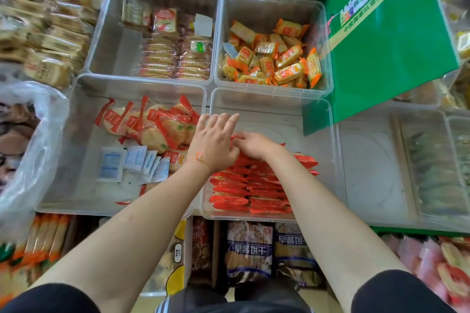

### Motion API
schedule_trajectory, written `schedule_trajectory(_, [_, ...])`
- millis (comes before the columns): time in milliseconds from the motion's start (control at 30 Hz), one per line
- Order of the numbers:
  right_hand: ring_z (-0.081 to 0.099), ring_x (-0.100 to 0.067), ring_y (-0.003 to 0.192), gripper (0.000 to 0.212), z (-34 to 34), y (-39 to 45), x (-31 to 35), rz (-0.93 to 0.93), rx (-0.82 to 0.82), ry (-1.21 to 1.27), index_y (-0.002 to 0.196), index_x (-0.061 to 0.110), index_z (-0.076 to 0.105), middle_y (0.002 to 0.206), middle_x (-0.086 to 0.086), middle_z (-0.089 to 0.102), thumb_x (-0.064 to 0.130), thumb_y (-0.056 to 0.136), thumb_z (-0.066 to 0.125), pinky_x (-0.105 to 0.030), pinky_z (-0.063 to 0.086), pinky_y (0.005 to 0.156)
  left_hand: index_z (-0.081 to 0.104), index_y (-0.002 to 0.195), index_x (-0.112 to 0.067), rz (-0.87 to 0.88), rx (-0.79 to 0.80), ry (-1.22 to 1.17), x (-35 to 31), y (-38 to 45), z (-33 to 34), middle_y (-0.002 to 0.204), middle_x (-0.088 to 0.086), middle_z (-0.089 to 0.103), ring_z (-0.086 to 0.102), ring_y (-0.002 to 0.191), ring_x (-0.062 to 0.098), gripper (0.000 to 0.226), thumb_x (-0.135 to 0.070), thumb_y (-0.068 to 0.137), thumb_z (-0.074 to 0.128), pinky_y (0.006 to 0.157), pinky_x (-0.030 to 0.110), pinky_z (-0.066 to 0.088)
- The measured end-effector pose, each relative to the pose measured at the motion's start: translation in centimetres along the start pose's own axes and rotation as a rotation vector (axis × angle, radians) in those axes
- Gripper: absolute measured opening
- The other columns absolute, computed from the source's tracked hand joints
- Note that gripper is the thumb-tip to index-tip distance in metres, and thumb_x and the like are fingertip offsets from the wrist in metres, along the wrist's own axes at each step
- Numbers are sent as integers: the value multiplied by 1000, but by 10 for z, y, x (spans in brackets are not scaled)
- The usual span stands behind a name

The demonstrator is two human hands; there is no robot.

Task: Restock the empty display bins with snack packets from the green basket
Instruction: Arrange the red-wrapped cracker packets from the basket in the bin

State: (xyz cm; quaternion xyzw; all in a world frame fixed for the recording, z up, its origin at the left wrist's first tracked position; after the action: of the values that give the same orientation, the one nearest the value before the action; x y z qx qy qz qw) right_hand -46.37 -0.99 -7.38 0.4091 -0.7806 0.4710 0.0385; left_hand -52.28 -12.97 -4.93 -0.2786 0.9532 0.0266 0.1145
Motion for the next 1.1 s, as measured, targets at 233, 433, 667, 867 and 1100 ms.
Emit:
schedule_trajectory(233, [39,-27,139,49,0,-26,-22,12,-305,-62,143,27,48,148,-5,48,32,95,42,-47,28,116,47,138,-17,16,47,61,1,1,-1,126,3,59,48,121,26,67,-44,78,36,114,47,20])
schedule_trajectory(433, [40,-28,137,51,11,-60,-44,88,-275,-269,148,24,42,149,-6,46,28,97,38,-47,25,115,66,111,-21,43,172,201,-4,-3,-1,98,0,70,51,116,24,43,-45,87,39,117,57,-2])
schedule_trajectory(667, [52,-24,120,35,12,-129,-34,-74,-688,-8,125,16,63,127,-6,62,14,94,48,-38,38,103,67,108,-13,23,-106,-110,-51,-44,-20,104,8,69,59,104,33,44,-40,81,45,98,47,40])
schedule_trajectory(867, [58,-20,82,21,48,-229,-85,-43,-908,194,88,13,72,89,-3,70,8,90,51,-31,42,67,65,73,-16,-38,-219,-404,-146,-110,-29,70,1,66,62,66,28,27,-36,83,49,55,32,44])
schedule_trajectory(1100, [60,-25,76,19,89,-288,-213,53,-862,325,80,10,71,79,-3,70,4,86,54,-33,41,65,70,95,-27,-34,285,-403,-256,-147,36,99,-1,72,65,93,24,20,-33,89,52,77,34,53])
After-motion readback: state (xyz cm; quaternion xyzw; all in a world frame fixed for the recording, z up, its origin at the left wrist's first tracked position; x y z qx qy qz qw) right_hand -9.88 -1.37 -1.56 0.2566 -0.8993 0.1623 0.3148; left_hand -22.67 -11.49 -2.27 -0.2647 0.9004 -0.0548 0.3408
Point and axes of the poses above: each hand's wrist, its own y-axis towards the middle knuckle, its own z-axis out of the palm, x = y × z, the point moved 3 cm from there along y, towards the middle knuckle
